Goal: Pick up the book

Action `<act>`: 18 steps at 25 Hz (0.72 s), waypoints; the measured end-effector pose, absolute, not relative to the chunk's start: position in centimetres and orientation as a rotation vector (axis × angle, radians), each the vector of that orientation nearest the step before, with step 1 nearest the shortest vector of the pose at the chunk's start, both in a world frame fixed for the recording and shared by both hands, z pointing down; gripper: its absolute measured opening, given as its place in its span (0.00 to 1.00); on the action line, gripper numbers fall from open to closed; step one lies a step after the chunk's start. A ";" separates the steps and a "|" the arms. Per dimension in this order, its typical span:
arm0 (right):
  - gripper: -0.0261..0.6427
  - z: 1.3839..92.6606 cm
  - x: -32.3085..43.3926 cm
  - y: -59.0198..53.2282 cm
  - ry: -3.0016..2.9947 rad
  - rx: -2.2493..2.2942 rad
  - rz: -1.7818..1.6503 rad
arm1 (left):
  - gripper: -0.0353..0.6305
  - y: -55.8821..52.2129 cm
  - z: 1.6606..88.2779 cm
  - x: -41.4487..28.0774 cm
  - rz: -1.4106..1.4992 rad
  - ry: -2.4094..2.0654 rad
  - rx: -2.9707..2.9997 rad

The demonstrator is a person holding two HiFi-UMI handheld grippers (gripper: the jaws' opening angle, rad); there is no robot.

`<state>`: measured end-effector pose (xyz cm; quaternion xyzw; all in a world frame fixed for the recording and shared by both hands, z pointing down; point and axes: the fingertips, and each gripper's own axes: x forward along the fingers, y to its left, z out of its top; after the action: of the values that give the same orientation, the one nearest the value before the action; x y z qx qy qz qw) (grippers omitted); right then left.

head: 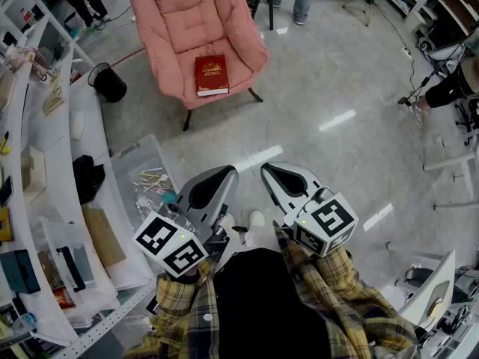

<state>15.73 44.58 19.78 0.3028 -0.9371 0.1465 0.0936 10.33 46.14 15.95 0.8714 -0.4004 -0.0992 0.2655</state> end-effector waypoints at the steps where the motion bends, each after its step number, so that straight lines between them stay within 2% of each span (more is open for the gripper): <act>1: 0.07 19.8 15.7 44.5 -2.781 0.903 0.437 | 0.06 46.0 16.0 10.4 -0.260 -1.075 2.362; 18: 0.07 20.4 17.5 44.6 -2.827 0.860 0.488 | 0.06 45.7 16.0 10.9 -0.227 -1.178 2.369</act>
<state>17.51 44.57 20.42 0.2863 -0.9414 0.1626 0.0731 10.86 45.68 16.04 0.8660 -0.4305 -0.0828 0.2406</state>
